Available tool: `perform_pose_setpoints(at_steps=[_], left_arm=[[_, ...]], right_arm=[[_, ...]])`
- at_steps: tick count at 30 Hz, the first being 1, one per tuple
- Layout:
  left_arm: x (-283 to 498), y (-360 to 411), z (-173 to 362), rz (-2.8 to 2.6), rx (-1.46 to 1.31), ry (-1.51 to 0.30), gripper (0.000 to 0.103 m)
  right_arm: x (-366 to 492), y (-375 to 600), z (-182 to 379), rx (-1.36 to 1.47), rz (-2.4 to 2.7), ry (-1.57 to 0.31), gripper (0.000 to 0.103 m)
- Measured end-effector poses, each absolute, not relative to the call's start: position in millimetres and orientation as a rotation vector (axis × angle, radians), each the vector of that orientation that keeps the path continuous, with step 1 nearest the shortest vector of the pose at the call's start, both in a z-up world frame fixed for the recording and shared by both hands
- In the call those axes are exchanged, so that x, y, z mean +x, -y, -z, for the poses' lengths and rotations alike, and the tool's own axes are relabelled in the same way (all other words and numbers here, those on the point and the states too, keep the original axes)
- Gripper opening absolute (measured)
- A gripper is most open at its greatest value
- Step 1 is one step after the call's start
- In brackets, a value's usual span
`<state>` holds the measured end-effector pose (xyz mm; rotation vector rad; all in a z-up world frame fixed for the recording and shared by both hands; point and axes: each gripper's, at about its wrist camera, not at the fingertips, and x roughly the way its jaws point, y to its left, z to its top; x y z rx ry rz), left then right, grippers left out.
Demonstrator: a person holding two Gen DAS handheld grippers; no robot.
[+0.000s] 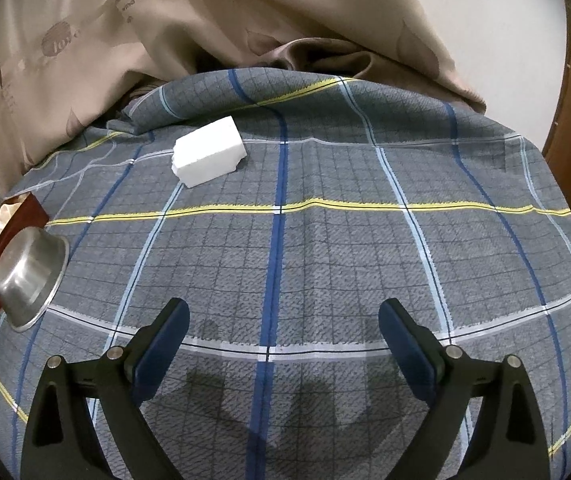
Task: Organize soft objects
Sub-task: 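Carry the yellow-edged cloth over the tin with left while right moves to the white foam block, then grasp the white foam block with the right gripper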
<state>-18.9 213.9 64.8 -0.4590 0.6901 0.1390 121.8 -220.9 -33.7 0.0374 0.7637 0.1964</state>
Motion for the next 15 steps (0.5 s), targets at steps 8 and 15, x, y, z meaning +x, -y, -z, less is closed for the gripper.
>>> perform_pose_setpoints(at_steps=[8, 15], left_arm=[[-27.6, -221.7, -71.9, -0.156, -0.454, -0.660, 0.019], [-28.5, -224.9, -71.4, -0.144, -0.466, -0.663, 0.019]], right_arm=[[123.6, 215.6, 34.2, -0.005, -0.179, -0.778, 0.095], [131.3, 200.5, 27.9, -0.047, -0.210, -0.792, 0.095]])
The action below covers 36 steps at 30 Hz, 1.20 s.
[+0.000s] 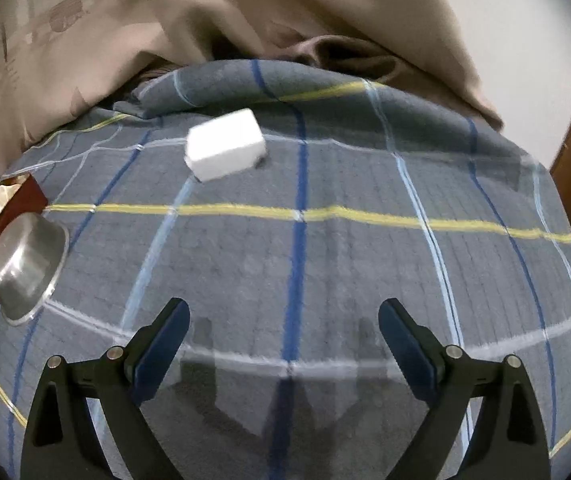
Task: Organize soft objects
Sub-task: 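Grasp the white foam block with the right gripper, then lower the yellow-edged cloth into the tin and open left while right carries the foam block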
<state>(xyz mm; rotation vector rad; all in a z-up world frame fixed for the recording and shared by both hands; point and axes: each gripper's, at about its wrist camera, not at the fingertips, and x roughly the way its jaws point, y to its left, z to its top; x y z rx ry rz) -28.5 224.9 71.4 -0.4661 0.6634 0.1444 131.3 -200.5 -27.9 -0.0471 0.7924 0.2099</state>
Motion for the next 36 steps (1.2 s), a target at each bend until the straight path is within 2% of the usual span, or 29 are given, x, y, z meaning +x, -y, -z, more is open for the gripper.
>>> perform_pose_setpoints(at_steps=[11, 18, 31, 32, 34, 36], left_arm=[[-26.9, -229.6, -69.1, -0.151, -0.476, -0.670, 0.019], [-25.0, -229.1, -68.0, -0.154, -0.470, -0.670, 0.019], [-23.0, -235.2, -60.7, -0.166, -0.471, -0.685, 0.019], [-23.3, -235.5, -60.7, -0.167, -0.473, -0.684, 0.019], [-22.9, -235.5, -60.7, -0.166, -0.473, -0.683, 0.019], [-23.5, -235.3, -60.5, -0.168, -0.474, -0.684, 0.019]], right_arm=[[204.9, 141.7, -16.2, -0.147, -0.315, -0.780, 0.098], [247.6, 110.9, -8.3, -0.243, -0.308, -0.842, 0.098], [293.1, 99.5, 12.2, -0.234, -0.290, -0.932, 0.098], [293.8, 98.6, 14.3, -0.240, -0.289, -0.935, 0.096], [294.7, 97.0, 17.3, -0.232, -0.314, -0.945, 0.072], [295.1, 94.9, 21.5, -0.232, -0.331, -0.964, 0.068]])
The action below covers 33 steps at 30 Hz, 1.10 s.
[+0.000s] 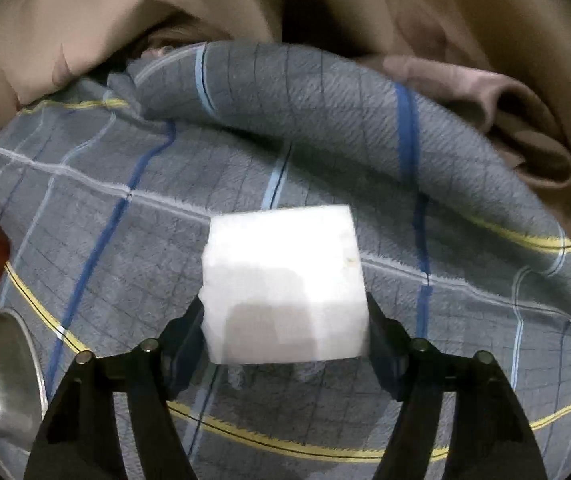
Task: Organize soft objects
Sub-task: 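Lower the yellow-edged cloth into the tin and open left while right carries the foam block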
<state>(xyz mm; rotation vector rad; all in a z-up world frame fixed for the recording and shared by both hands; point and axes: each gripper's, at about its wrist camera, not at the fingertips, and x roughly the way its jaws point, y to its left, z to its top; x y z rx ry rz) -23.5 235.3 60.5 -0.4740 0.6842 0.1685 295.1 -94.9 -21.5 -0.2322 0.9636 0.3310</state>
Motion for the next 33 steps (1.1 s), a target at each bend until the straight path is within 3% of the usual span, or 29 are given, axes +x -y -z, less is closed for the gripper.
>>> perform_pose_setpoints(at_steps=[7, 21, 33], left_arm=[[-24.6, -236.5, -63.6, -0.164, -0.480, -0.679, 0.020], [-26.3, -233.9, -68.1, -0.100, -0.458, -0.680, 0.020], [71.0, -258.7, -78.2, -0.064, -0.429, -0.733, 0.020]], right_arm=[[253.4, 106.6, -3.2, -0.143, -0.402, -0.870, 0.066], [42.8, 125.9, -67.9, 0.091, -0.611, -0.621, 0.067], [6.5, 97.7, -72.7, 0.058, -0.677, -0.606, 0.067]])
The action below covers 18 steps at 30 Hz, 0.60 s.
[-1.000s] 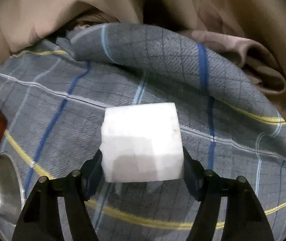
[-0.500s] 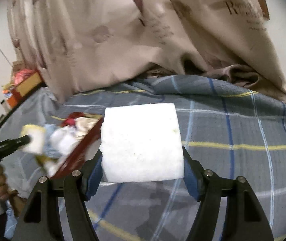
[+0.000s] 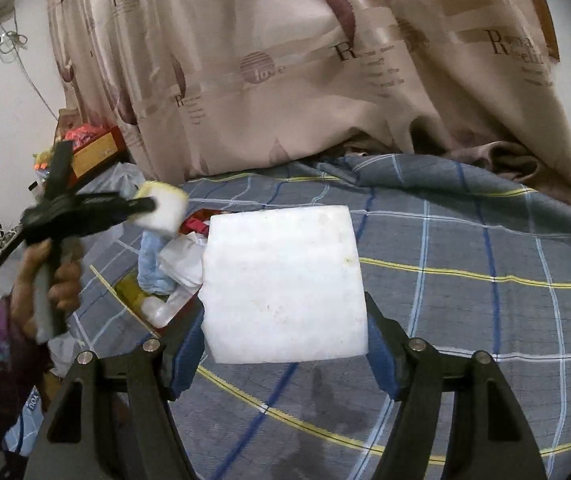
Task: Organize soft objects
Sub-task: 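Lower the yellow-edged cloth into the tin and open left while right carries the foam block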
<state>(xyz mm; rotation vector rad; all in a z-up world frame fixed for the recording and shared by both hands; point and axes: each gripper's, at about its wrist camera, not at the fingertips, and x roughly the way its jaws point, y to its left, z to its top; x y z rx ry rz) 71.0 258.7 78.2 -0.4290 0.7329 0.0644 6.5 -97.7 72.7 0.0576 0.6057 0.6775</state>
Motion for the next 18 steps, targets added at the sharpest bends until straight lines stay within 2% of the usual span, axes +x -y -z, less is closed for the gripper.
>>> perform_pose_setpoints(at_steps=[14, 18], left_arm=[[121.1, -283.6, -29.9, -0.127, -0.450, -0.818, 0.021], [120.6, -288.3, -25.1, -0.145, -0.455, -0.816, 0.028]], right_arm=[[7.1, 87.0, -61.1, 0.062, -0.707, -0.641, 0.068], [5.3, 83.3, -57.4, 0.069, -0.713, -0.651, 0.068]])
